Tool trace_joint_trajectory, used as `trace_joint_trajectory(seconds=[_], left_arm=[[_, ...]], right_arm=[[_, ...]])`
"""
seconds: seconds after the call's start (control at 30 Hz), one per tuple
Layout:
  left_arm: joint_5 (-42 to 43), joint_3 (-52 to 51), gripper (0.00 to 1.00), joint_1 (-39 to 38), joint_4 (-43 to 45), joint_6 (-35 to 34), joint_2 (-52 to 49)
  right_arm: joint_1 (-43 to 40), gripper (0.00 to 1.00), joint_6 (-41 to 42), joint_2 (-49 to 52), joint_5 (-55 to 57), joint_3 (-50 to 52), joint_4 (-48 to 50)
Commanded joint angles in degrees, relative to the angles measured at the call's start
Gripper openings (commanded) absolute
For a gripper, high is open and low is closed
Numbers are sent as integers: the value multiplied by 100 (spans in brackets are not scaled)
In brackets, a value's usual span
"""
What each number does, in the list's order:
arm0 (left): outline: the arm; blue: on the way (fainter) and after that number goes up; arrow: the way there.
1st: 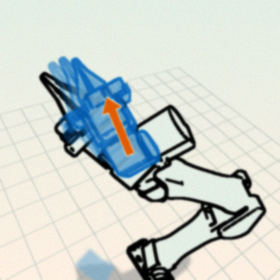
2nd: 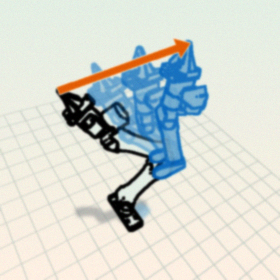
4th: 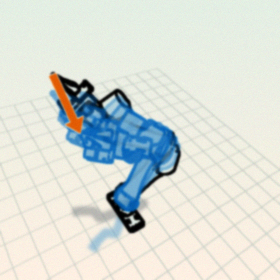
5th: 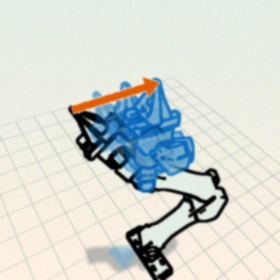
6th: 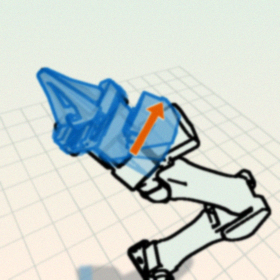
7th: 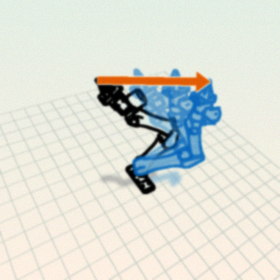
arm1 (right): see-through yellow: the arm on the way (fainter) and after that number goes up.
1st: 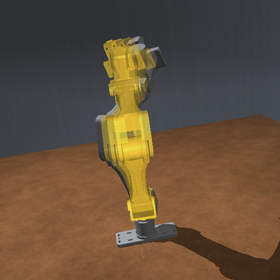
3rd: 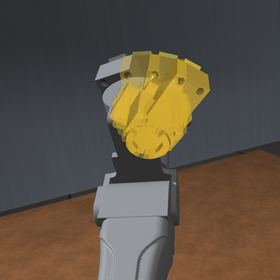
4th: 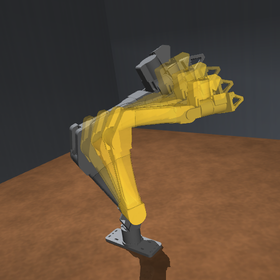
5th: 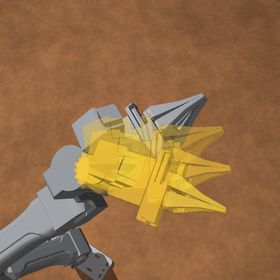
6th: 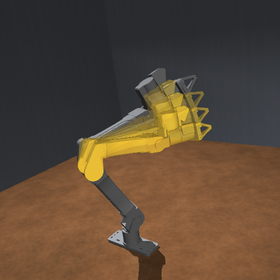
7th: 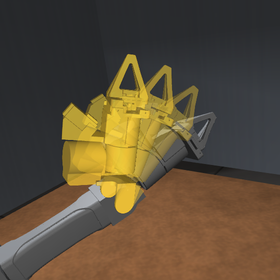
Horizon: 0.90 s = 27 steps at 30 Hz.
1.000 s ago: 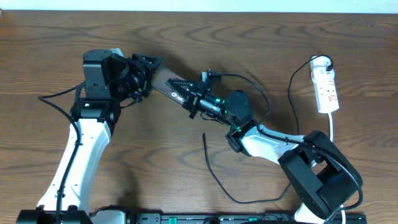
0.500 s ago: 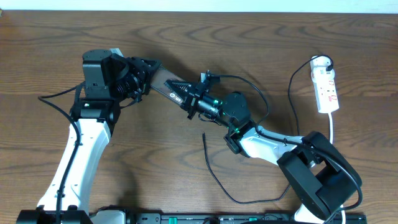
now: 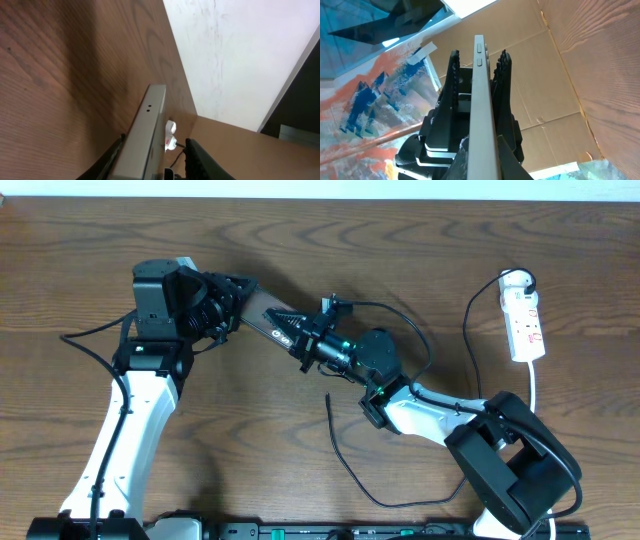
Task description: Plug charger to phone and switch on socket
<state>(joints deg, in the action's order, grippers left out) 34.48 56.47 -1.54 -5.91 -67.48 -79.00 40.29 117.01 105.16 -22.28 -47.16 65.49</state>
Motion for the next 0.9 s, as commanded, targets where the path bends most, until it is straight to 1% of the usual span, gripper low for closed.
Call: trace_joint_trajectory(seconds=[0.0, 0.17, 0.27, 0.57, 0.6, 0.63, 0.87], left_arm=[[-48, -85, 33, 28, 24, 96, 2], [-48, -87, 32, 28, 22, 96, 2], [-48, -87, 25, 28, 22, 96, 2], [-48, -87, 19, 28, 22, 96, 2], [-48, -87, 15, 28, 22, 98, 2], [-48, -85, 13, 28, 22, 98, 2], [-48, -87, 8, 28, 20, 98, 2]], right_arm=[[140, 1, 52, -48, -151, -74, 120], [140, 1, 52, -48, -140, -74, 120], [144, 1, 52, -48, -140, -74, 120], [144, 1, 52, -48, -140, -74, 118], [144, 2, 55, -48, -138, -74, 118], [144, 1, 52, -48, -138, -74, 118], [144, 2, 55, -48, -138, -74, 118]])
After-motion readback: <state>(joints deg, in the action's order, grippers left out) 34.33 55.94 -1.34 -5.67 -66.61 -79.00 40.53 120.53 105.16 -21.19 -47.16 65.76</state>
